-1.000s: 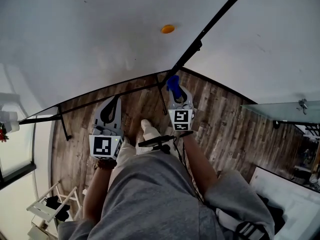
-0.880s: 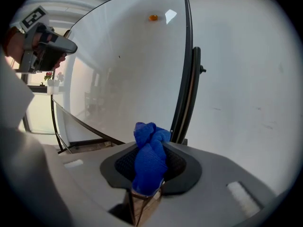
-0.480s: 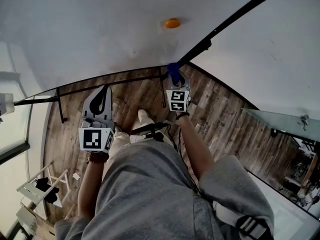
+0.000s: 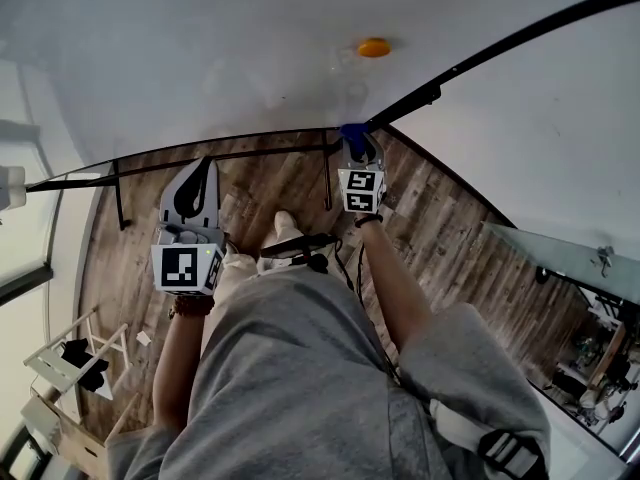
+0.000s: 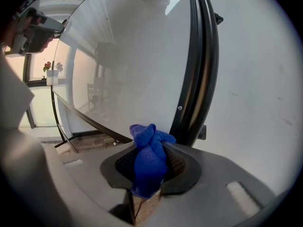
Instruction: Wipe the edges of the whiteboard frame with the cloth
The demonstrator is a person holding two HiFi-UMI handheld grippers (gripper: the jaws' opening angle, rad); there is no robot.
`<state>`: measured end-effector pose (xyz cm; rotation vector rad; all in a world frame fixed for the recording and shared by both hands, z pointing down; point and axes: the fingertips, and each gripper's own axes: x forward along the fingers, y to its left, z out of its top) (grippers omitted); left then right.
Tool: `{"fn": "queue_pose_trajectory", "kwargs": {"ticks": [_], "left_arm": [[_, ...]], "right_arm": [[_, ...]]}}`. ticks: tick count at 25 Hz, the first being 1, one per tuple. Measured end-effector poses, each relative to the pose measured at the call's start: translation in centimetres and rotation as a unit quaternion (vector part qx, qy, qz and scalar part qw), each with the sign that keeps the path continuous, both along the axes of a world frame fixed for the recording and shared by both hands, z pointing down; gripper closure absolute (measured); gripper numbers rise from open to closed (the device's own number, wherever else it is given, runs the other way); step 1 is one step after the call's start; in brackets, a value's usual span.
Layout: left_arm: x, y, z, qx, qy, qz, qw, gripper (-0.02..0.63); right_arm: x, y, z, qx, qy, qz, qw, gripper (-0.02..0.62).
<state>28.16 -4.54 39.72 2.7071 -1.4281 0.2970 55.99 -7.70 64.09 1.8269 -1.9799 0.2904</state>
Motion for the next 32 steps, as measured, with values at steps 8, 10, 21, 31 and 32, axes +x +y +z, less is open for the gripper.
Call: {"fn": "queue_pose_trajectory", "kwargs": {"ticks": [8,10,21,31,32], "left_arm": [[0.1,-0.3,0.2,-0.001,0.001,0.007,1.0,0.597],[0.0,-0.3,0.2,-0.001,0.001,0.005,1.0,0.597],[-0.5,-0.4,0.9,-0.004,0.002,-0.013,0.9999,0.597],[-2.2,-0.7,1.1,-0.006,-0.005,-0.037,0.9993,0.597],[-2.2,-0.7,1.2,-0.006,-0.006,-0.037,0.9993,0.597]], "right_arm": [[-0.1,-1.8,-0.2,-0.005,-0.001,0.002,1.0,0.49],[0.0,-2.2,-0.2,-0.003,-0.005,0.005,1.0,0.489],[0.7,-4.4,-0.3,0.003,-0.011,-0.003,1.0,0.491],[1.3,-7.3,0.0,0.003,0.002,-0.017,1.0,0.491],[1.5,-7.7,0.3,0.001,0.003,-0.015,1.0,0.491]]}}
